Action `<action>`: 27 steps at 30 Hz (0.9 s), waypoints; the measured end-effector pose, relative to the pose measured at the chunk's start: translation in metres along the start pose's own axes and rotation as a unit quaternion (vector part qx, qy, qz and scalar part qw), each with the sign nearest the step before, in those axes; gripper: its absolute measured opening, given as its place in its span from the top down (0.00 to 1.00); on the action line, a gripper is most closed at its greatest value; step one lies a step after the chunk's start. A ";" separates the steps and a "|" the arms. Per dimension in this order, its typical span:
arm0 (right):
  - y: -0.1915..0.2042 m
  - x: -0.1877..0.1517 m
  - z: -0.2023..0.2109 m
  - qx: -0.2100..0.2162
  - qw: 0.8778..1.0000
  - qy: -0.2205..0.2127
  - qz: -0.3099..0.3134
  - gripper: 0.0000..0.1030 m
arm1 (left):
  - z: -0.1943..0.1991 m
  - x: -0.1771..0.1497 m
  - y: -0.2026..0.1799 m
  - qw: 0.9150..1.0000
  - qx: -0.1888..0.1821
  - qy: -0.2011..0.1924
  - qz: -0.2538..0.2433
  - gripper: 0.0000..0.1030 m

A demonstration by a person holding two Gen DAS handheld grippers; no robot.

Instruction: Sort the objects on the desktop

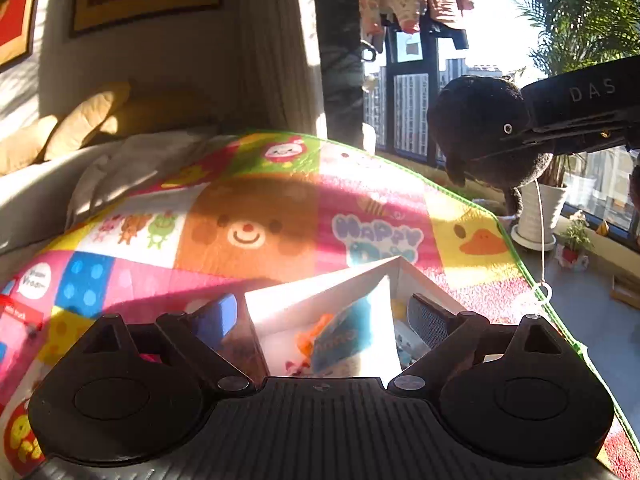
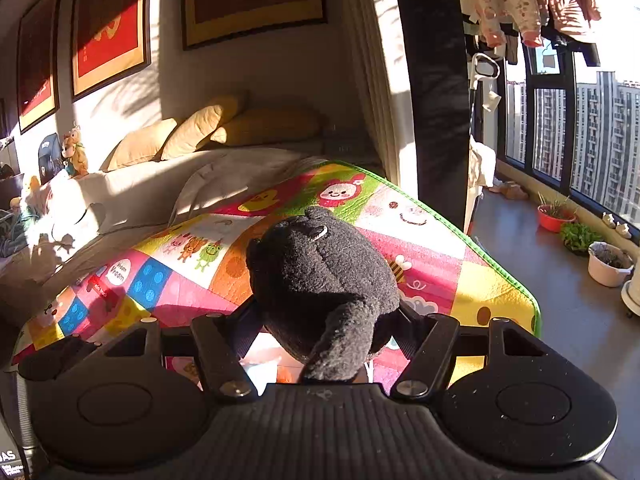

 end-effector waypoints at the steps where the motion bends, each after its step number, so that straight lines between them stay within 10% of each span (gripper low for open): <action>1: 0.001 -0.003 -0.012 0.007 1.000 0.010 -0.006 0.35 | 0.003 -0.013 0.004 1.000 0.003 0.005 -0.004 0.05; 9: 0.018 -0.054 -0.101 0.116 0.978 0.131 -0.117 0.33 | 0.047 -0.085 0.047 0.997 0.042 0.028 0.058 0.00; 17: -0.025 -0.064 -0.086 0.002 0.995 0.069 -0.070 0.17 | 0.061 -0.138 0.062 0.993 0.043 0.057 0.094 0.00; 21: -0.028 -0.054 -0.079 -0.050 0.998 0.040 -0.009 0.56 | 0.055 -0.157 0.071 0.987 0.045 0.075 0.133 0.00; 27: -0.020 -0.068 -0.122 -0.034 0.995 0.088 -0.037 0.65 | 0.058 -0.157 0.072 0.987 0.048 0.059 0.139 0.00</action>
Point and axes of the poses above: each gripper's, at about its wrist camera, not at the fingertips, and z roughly against the way its jaws point, y to its left, x to its top, the point moved 9 cm from there along -z, roughly the way its jaws point, and after that the axes turned 6 degrees about -z, right-handed, at the moved point
